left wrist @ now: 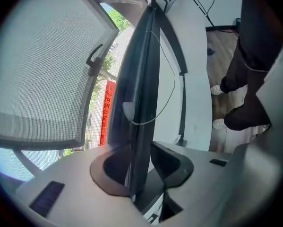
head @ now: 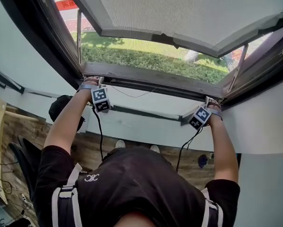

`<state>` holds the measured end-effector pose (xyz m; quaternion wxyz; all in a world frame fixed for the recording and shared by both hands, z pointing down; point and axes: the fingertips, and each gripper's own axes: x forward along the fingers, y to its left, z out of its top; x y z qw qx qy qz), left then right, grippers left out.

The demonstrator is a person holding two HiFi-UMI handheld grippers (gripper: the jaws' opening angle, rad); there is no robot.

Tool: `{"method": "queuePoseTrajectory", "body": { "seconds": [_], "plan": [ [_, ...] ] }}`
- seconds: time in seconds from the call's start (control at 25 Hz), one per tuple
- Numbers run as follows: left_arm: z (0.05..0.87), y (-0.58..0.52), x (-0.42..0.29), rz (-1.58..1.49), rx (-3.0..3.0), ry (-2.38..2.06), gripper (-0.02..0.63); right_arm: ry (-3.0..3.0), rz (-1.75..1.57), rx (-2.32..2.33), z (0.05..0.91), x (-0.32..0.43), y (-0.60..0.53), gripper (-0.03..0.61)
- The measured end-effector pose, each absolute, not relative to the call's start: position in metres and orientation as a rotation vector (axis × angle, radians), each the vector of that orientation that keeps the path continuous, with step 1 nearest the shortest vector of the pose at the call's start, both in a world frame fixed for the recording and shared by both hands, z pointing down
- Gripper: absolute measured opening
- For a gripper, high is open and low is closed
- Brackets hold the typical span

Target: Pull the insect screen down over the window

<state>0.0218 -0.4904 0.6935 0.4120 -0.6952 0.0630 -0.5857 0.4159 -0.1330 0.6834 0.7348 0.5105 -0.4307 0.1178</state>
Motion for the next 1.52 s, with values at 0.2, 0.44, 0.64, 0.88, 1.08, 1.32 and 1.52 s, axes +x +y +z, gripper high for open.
{"method": "queuePoseTrajectory", "body": {
  "seconds": [0.2,0.44,0.64,0.88,1.08,1.32,1.52],
  "plan": [
    [0.687,-0.494,0.027,-1.438,-1.762,0.165,0.132,-0.966,0.304,1.157,0.679,0.413,-0.138,0.308],
    [0.688,-0.494,0.028,-1.393,-1.805,0.217,0.158,-0.949,0.266,1.215,0.676,0.413,-0.139,0.310],
    [0.682,-0.494,0.028,-1.369,-1.895,0.286,0.136,-0.949,0.193,1.246,0.675,0.419,-0.143,0.289],
    [0.638,-0.479,0.044,-1.192,-2.239,0.473,0.015,-1.088,0.196,1.657,0.625,0.398,-0.163,0.016],
    [0.594,-0.432,0.078,-0.914,-2.531,0.557,0.015,-1.261,0.267,1.918,0.597,0.364,-0.190,0.006],
    [0.522,-0.385,0.122,-0.508,-2.835,0.648,0.015,-1.518,0.227,2.260,0.531,0.318,-0.227,0.006],
    [0.464,-0.378,0.131,-0.289,-2.877,0.798,0.015,-1.634,0.016,2.472,0.453,0.281,-0.242,0.005]
  ]
}}
